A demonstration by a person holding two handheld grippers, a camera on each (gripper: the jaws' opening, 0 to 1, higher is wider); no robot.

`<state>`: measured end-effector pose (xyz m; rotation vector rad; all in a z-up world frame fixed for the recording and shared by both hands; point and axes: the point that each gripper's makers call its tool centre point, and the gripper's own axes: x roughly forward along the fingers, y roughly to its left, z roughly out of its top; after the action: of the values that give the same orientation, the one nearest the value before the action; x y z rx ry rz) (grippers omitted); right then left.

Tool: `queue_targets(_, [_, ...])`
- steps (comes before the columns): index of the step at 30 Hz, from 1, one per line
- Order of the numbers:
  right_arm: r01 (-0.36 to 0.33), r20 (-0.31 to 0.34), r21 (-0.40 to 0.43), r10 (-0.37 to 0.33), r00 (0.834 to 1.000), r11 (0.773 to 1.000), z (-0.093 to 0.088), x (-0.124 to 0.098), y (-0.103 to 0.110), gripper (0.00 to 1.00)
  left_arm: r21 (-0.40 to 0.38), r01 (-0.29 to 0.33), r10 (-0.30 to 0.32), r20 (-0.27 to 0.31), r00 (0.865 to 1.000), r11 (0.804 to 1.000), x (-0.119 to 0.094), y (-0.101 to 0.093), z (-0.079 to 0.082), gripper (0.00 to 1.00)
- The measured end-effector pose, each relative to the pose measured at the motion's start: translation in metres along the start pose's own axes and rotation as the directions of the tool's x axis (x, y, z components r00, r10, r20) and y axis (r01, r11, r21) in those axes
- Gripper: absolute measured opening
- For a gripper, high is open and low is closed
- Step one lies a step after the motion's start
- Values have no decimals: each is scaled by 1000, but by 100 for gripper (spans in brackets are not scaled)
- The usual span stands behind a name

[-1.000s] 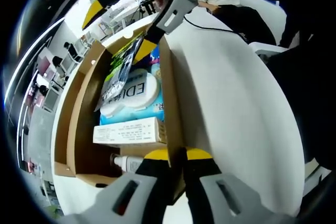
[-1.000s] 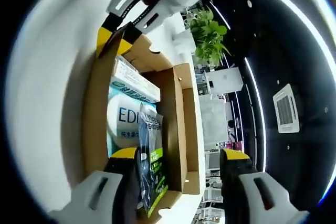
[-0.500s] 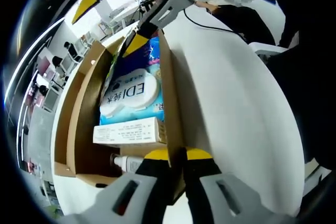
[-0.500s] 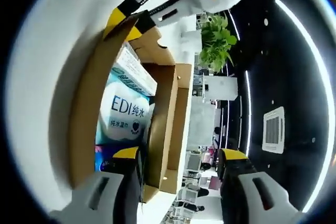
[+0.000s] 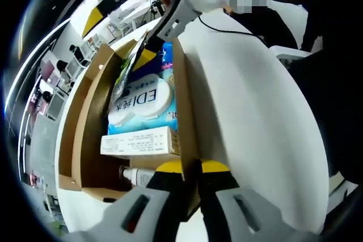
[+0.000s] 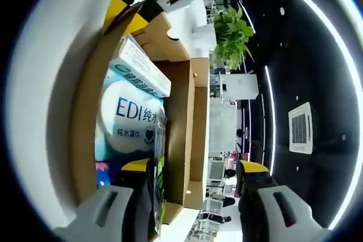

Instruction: Operate the shoe box by opening the lid, removing the specified soft item, and placing it in the target area until the item is outside and the box remains undamaged.

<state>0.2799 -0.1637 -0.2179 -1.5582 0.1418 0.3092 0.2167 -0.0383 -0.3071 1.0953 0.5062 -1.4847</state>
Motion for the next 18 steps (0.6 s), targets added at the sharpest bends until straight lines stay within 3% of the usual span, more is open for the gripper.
queue_targets(12, [7,5,1,-7,1000,1000,0,0,4,52,-2,1,-1,1,1000,1000,2,2,0,7])
queue_targets(18, [2,1,3,-2,1000,1000,-2,2,2,57,-3,2,-2,1,1000,1000,2,2,1,7])
